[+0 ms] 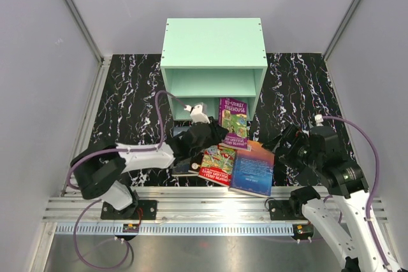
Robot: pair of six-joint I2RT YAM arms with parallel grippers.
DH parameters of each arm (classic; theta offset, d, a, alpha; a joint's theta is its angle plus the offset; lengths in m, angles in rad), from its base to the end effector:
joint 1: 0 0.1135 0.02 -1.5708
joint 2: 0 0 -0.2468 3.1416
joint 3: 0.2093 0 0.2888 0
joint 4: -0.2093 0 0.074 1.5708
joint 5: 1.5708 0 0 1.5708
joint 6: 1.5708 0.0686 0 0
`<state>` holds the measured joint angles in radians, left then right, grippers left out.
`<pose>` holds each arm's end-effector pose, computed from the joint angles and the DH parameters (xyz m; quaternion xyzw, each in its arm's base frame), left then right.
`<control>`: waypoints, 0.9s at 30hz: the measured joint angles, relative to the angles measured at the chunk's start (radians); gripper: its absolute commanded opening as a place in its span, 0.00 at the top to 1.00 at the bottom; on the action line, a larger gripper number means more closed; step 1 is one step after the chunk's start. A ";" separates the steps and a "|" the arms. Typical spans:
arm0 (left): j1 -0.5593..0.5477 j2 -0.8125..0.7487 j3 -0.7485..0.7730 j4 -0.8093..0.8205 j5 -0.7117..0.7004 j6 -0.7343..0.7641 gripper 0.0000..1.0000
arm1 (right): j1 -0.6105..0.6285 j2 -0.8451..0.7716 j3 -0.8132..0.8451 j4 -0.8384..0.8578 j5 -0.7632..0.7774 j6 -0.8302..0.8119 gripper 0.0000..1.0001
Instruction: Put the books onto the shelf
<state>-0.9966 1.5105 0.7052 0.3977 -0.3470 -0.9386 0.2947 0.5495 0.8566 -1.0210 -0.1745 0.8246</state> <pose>0.2213 -0.2991 0.1428 -0.0709 0.8254 -0.3638 0.4258 0.1570 0.0601 0.2923 0.2024 0.8840 0.2869 0.3087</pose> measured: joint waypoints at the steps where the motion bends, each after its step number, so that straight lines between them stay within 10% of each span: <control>1: 0.007 0.037 0.035 -0.002 -0.009 0.000 1.00 | 0.000 -0.004 -0.007 -0.002 -0.002 -0.002 0.00; 3: 0.014 0.111 0.111 -0.008 -0.021 0.000 1.00 | 0.000 -0.008 -0.016 -0.003 -0.004 -0.006 0.00; 7: 0.016 0.261 0.269 -0.042 -0.041 0.000 0.26 | 0.000 -0.008 -0.026 -0.003 -0.013 -0.011 0.00; 10: 0.016 0.340 0.370 -0.101 -0.060 -0.013 0.04 | 0.000 -0.012 -0.028 -0.003 -0.021 -0.016 0.00; 27: -0.005 0.158 0.520 -0.727 -0.298 0.050 0.01 | 0.000 -0.045 -0.103 -0.013 -0.053 -0.018 0.00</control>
<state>-1.0012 1.6684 1.2255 -0.3298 -0.6449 -0.8883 0.2947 0.5041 0.7540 -1.0344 -0.2279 0.8066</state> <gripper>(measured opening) 0.985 0.994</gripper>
